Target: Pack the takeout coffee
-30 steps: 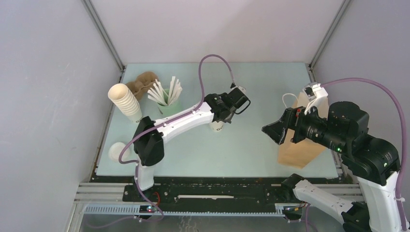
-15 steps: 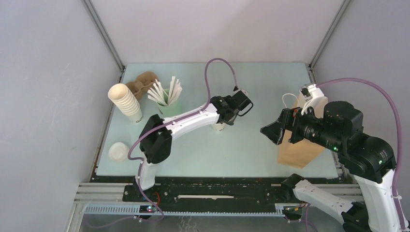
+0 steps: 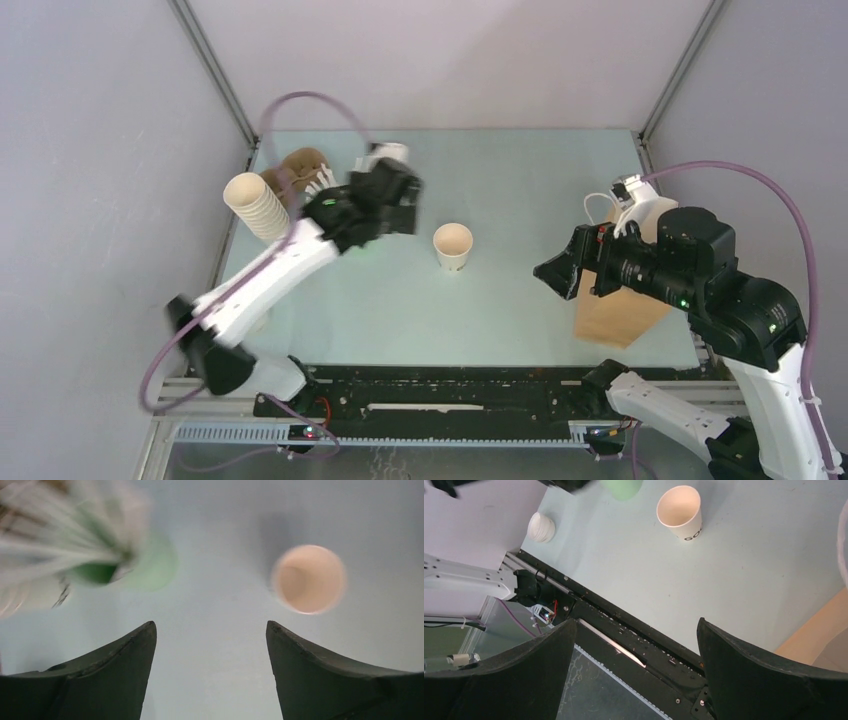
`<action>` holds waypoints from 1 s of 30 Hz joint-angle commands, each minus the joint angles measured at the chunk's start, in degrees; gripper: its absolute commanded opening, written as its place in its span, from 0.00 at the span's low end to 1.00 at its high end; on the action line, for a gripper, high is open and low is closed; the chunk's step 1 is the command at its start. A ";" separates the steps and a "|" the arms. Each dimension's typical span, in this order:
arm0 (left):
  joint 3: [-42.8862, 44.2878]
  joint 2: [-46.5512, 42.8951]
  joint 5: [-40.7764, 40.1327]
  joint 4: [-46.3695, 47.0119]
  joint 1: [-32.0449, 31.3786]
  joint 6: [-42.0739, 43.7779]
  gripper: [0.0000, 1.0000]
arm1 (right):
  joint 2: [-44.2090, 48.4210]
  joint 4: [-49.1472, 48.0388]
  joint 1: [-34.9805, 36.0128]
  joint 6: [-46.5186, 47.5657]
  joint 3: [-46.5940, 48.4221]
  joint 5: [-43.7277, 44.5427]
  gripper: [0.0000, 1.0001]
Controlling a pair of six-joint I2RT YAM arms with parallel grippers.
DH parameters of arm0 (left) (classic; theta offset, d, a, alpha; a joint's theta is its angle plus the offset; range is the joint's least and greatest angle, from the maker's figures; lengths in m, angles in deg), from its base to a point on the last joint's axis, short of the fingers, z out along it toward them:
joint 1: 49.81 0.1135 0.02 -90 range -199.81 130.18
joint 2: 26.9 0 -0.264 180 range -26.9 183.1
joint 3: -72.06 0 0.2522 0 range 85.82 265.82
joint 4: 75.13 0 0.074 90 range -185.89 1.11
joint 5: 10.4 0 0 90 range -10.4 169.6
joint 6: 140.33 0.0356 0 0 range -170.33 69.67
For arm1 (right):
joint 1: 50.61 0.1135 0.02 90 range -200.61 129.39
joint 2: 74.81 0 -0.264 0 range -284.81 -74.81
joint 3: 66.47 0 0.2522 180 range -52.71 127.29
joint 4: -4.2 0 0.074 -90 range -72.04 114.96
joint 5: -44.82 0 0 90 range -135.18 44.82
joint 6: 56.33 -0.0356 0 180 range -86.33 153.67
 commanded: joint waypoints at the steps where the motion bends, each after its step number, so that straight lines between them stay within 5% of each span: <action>1: -14.63 -15.53 -0.04 -3.14 12.12 -10.18 0.86 | -1.06 -3.23 -0.39 0.81 -0.85 -2.06 1.00; 11: -40.42 -41.84 2.92 -4.17 47.89 -21.19 0.89 | -5.36 -3.96 -1.16 2.89 0.99 -6.89 1.00; 17: -44.59 -38.61 10.04 1.53 71.04 -16.42 0.89 | -8.77 -1.57 -2.63 5.37 3.71 -10.15 1.00; 20: -43.16 -33.14 10.83 3.89 72.92 -13.12 0.89 | -10.56 -0.06 -3.56 6.57 5.06 -11.79 1.00; 30: -41.14 -24.85 15.07 7.22 73.12 -6.28 0.64 | -15.62 1.54 -3.83 5.97 7.46 -15.36 1.00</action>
